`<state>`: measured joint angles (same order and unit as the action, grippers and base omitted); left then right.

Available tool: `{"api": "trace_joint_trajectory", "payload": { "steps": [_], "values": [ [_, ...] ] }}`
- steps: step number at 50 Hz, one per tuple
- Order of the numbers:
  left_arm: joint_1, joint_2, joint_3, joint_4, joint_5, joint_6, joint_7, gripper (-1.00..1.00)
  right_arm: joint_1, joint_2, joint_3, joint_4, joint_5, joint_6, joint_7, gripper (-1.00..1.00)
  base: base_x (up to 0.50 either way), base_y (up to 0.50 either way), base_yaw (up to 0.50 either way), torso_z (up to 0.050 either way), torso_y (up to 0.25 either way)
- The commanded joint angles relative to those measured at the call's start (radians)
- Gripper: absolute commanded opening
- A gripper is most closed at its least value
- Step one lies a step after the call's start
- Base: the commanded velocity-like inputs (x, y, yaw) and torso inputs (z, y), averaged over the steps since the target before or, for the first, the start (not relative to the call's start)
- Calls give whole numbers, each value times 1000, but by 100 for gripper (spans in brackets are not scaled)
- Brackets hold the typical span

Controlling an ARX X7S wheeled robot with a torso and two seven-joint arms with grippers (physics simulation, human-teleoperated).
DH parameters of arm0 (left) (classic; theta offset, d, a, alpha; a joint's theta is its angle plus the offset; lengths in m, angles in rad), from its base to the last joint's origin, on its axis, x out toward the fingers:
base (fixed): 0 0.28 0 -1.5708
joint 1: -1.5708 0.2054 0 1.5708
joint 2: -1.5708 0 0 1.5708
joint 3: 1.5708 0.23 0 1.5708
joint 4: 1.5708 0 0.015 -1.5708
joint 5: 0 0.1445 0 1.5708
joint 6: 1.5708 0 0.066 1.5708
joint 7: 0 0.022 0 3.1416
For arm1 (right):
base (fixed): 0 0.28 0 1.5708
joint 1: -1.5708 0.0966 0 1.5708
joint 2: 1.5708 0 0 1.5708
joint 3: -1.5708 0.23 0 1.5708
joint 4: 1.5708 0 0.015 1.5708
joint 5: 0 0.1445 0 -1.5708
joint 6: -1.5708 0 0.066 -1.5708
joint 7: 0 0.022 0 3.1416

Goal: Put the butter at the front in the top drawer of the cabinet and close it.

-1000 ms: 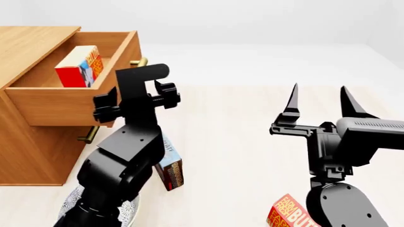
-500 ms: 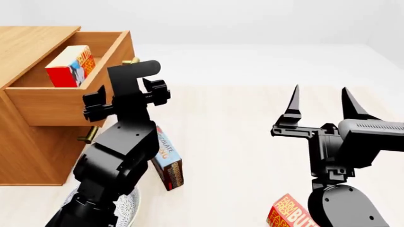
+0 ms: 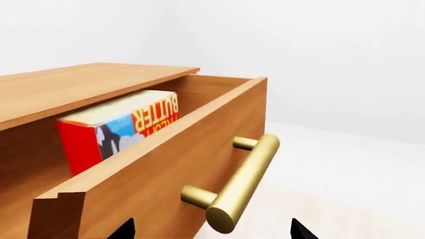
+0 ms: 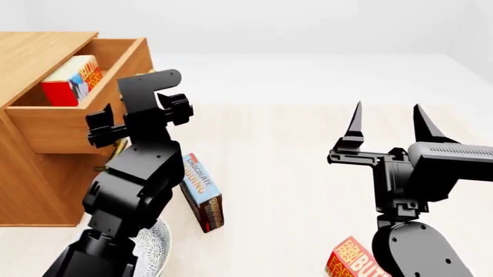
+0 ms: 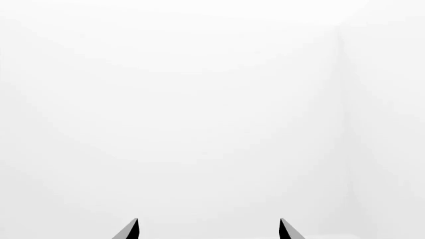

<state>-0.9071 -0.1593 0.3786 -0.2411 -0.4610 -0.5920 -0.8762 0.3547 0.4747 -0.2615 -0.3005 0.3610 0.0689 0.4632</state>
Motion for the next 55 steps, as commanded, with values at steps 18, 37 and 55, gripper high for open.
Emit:
{"api": "trace_joint_trajectory", "payload": {
  "steps": [18,37,55],
  "values": [
    [-60,-30,-31,-144,40,52,-21,100,-43,31,21,-30,18,-13,0,100,0,0,0,0,0],
    [-97,-38,-33,-242,62,89,-26,100,-27,21,10,-15,14,-10,2,100,0,0,0,0,1],
    [-130,-41,-32,-359,86,143,-23,100,-24,21,7,-13,13,-10,3,100,0,0,0,0,0]
  ]
}}
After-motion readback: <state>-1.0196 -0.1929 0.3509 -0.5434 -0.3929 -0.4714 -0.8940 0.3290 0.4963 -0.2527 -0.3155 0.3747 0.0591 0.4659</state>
